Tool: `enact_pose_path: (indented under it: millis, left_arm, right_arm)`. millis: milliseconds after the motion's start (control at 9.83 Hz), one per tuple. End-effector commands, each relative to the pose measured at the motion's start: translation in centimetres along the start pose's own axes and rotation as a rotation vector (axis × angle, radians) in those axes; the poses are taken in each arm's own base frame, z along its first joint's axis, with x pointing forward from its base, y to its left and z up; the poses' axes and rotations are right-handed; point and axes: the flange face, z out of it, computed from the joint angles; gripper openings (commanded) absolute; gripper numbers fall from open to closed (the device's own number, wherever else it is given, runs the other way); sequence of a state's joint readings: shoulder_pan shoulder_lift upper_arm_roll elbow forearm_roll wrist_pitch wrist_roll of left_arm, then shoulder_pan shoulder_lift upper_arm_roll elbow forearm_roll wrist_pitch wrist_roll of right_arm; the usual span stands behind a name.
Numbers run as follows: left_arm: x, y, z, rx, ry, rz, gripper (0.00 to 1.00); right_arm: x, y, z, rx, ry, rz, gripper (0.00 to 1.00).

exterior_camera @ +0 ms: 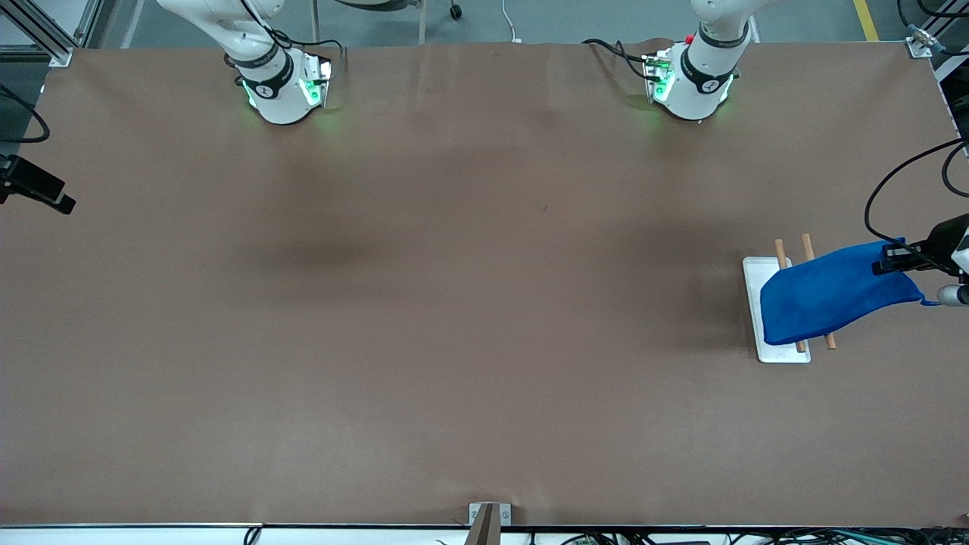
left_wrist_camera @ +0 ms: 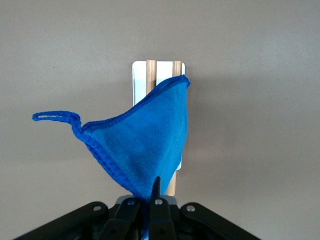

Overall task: Right arm passes towel to left arm to hang
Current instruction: 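Lower the towel with the left gripper over the two wooden dowels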

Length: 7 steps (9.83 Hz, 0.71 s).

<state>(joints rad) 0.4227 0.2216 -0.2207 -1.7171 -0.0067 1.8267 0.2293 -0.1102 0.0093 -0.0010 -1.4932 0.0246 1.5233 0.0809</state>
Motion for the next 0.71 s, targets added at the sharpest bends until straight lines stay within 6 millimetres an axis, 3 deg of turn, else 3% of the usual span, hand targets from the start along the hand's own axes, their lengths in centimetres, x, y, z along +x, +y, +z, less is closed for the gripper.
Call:
enact_pose_path:
  millis: [0,204,305,611]
  left_arm:
    - [0.2,-0.8,3.5,0.019,-0.029,0.011,0.0]
    - [0.4,-2.1,5.3,0.018,-0.051,0.011,0.0]
    - [0.2,-3.7,6.3,0.006,-0.065,0.002,0.0]
    - [0.2,-4.5,7.4,0.033,-0.072,0.021,0.01]
  right_arm:
    - [-0.5,0.2,-0.4,0.021,-0.001,0.004,1.0]
    - [-0.5,0.3,-0.4,0.021,-0.002,0.006,1.0]
    - [-0.5,0.4,-0.4,0.023,-0.002,0.007,1.0]
    - [-0.6,0.6,-0.3,0.02,-0.013,0.009,1.0]
